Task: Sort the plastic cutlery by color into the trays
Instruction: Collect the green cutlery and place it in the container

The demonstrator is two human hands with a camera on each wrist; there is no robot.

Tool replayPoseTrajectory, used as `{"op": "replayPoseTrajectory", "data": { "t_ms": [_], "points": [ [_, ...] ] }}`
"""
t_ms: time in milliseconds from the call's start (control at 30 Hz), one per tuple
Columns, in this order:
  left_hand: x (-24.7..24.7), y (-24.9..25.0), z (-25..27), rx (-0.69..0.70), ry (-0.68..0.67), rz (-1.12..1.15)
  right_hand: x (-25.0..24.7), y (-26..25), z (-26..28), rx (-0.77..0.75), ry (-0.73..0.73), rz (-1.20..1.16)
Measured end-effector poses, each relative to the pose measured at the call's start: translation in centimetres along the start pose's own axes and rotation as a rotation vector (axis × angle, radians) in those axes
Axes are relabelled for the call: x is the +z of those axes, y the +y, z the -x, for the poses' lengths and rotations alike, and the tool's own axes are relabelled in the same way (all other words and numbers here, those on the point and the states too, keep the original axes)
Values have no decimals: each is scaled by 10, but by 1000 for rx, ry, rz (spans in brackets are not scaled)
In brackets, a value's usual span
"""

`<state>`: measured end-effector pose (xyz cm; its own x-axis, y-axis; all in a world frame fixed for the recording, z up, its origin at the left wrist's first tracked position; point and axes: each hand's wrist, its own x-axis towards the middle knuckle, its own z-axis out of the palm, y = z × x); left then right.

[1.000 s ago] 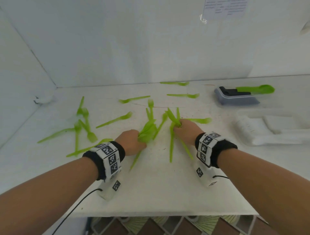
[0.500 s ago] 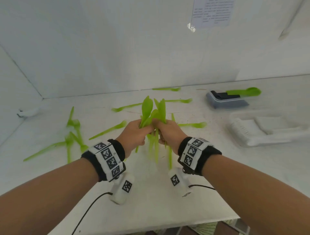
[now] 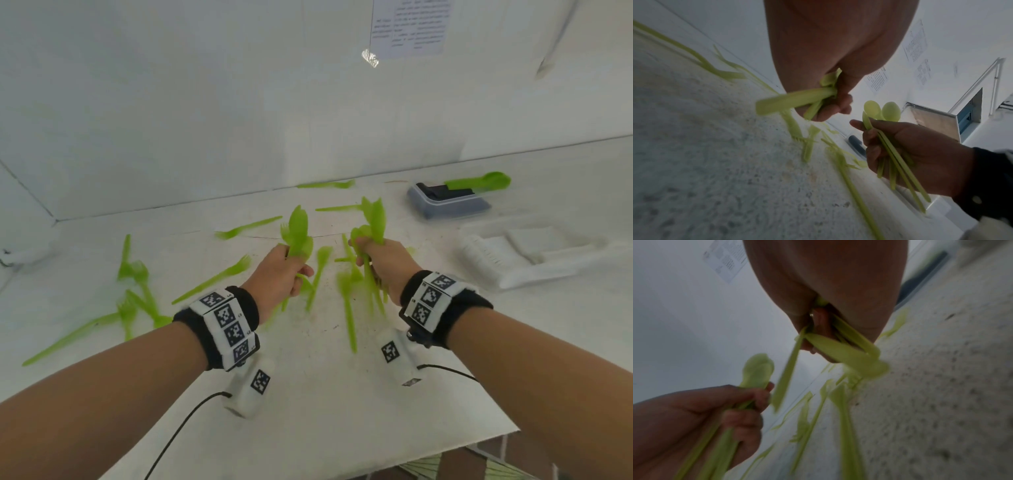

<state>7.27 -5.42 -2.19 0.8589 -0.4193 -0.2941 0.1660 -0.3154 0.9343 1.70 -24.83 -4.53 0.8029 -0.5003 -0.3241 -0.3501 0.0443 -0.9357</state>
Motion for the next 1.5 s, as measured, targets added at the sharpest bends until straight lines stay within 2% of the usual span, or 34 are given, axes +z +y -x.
{"op": "replayPoseTrajectory", "data": {
  "t_ms": [100,233,400,533,667,867,933,1067,1167,1333,1500],
  "points": [
    [4,1,-3,41,-27,81,14,-2,10,-42,-58,-105],
    [8,4,-5,87,33,166,28,-11,19,-98,-119,-138],
    [13,3,-1,95,-40,158,39,-15,26,-45,-144,-286],
    [10,1,2,71,-73,178,50,-12,25,-61,-126,-291],
    [7,0,8,44,-113,216,58,-10,28,-30,-177,-373],
    [-9,-9,1,26,78,154,46,-14,17,-45,-53,-375],
    [-11,-7,0,-3,53,154,46,-19,18,-48,-81,-397],
    [-5,0,5,-35,-112,282,59,-26,27,-43,-247,-445],
    [-7,-2,6,-32,-153,309,66,-26,29,-22,-270,-463],
    [-19,-11,8,-37,-134,342,61,-23,20,4,-169,-406],
    [-21,-13,-1,16,25,363,69,-20,23,7,-202,-419]
  ]
}}
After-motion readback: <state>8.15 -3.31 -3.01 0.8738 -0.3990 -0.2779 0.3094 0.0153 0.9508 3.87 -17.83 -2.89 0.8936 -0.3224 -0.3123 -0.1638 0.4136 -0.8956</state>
